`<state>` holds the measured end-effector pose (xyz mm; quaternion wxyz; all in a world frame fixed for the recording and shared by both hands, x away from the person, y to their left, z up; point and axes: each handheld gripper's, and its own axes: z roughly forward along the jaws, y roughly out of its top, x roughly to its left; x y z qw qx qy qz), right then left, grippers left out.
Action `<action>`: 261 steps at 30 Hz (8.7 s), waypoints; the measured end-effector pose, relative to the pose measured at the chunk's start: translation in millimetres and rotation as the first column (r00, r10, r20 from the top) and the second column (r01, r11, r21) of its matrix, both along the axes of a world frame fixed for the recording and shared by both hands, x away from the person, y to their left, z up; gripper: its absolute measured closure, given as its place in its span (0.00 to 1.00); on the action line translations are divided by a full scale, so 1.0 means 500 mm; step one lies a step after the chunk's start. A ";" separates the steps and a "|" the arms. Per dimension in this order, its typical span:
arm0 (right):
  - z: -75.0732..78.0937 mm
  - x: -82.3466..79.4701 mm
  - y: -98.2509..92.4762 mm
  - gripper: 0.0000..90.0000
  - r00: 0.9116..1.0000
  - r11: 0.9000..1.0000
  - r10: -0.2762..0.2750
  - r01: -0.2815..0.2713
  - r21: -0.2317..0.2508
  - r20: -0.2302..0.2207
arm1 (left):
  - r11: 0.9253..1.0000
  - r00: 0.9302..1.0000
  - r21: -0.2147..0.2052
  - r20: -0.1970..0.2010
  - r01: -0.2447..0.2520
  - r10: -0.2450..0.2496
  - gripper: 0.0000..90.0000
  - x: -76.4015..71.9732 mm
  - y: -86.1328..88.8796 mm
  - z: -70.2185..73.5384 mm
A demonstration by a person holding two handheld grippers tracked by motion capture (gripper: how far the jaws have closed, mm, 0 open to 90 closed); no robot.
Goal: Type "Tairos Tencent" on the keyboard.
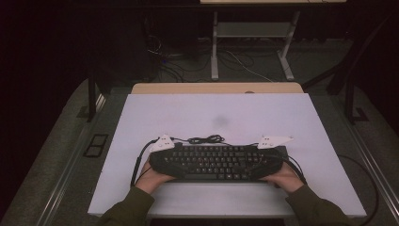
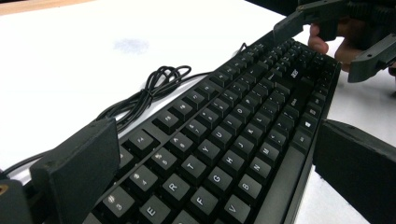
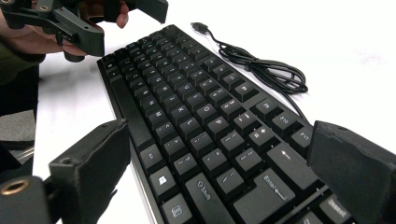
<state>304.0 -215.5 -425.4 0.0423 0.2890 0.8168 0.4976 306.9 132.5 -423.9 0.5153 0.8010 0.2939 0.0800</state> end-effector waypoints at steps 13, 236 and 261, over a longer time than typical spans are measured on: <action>0.005 0.011 0.027 0.07 0.999 0.999 0.032 -0.032 -0.016 0.012 | 1.000 1.000 -0.015 0.003 -0.002 0.002 0.00 0.018 -0.017 0.010; -0.002 0.043 0.035 0.19 0.999 1.000 0.024 -0.024 -0.002 0.038 | 0.995 0.997 0.069 -0.004 -0.074 0.075 0.16 -0.009 0.015 -0.005; -0.007 0.065 0.074 0.19 0.997 0.997 0.072 -0.072 -0.016 0.026 | 0.985 0.989 0.100 -0.015 -0.143 0.145 0.51 -0.030 0.066 -0.018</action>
